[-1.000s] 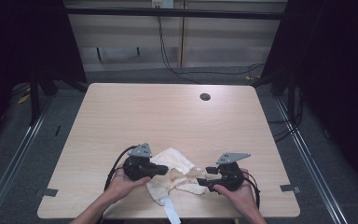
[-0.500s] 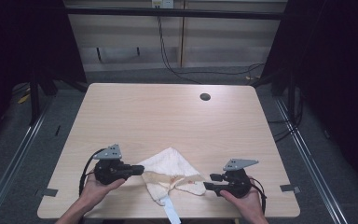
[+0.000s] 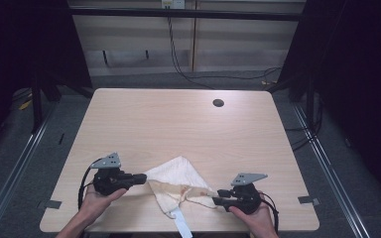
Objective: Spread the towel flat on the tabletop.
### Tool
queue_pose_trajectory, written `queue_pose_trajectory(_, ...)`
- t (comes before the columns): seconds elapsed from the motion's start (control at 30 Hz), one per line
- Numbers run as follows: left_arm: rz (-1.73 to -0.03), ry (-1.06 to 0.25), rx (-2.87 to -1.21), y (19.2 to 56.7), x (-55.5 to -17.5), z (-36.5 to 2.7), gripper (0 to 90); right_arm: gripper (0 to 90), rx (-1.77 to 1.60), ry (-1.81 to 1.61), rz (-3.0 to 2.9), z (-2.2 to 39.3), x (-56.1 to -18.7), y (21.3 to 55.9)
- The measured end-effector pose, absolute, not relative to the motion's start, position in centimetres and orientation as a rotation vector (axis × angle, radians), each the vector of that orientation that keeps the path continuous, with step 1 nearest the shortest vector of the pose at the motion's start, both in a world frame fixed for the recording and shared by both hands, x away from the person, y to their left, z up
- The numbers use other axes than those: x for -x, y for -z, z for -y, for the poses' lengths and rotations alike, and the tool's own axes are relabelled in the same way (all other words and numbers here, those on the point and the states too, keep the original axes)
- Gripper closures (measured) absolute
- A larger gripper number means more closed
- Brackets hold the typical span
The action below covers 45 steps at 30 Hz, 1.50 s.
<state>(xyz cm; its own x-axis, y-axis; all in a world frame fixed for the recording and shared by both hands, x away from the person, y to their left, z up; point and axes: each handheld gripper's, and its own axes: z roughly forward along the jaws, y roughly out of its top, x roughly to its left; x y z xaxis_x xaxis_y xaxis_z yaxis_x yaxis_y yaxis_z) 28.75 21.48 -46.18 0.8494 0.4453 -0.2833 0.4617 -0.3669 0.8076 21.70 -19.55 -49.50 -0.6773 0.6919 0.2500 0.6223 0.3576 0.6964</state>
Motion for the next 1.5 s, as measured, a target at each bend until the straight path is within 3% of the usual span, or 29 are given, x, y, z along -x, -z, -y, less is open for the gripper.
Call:
queue_pose_trajectory(0.47,-0.7,0.026,-1.976,46.2,-29.0,-23.0,87.3,70.4,-1.126,-1.198,-2.586,18.5,-21.3,49.7)
queue_pose_trajectory(0.5,-0.694,0.031,-1.985,46.3,-29.0,-22.8,87.3,77.2,-1.113,-1.2,-2.601,18.3,-21.3,49.7)
queue_pose_trajectory(0.53,-0.694,0.031,-1.985,46.3,-29.0,-22.8,87.3,77.2,-1.113,-1.2,-2.601,18.3,-21.3,49.7)
queue_pose_trajectory(0.57,-0.687,0.036,-1.988,46.3,-29.0,-22.7,87.3,85.7,-1.1,-1.202,-2.605,18.3,-21.4,49.7)
queue_pose_trajectory(0.63,-0.683,0.041,-1.987,46.3,-29.0,-22.7,87.3,88.6,-1.116,-1.243,-2.594,18.6,-21.4,49.5)
queue_pose_trajectory(1.1,-0.657,0.034,-1.966,45.8,-28.9,-22.2,87.3,89.4,-1.152,-1.374,-2.489,20.9,-22.1,47.3)
queue_pose_trajectory(1.5,-0.663,0.017,-1.908,44.1,-29.2,-22.7,87.6,89.5,-1.049,-1.518,-2.424,21.3,-24.7,42.4)
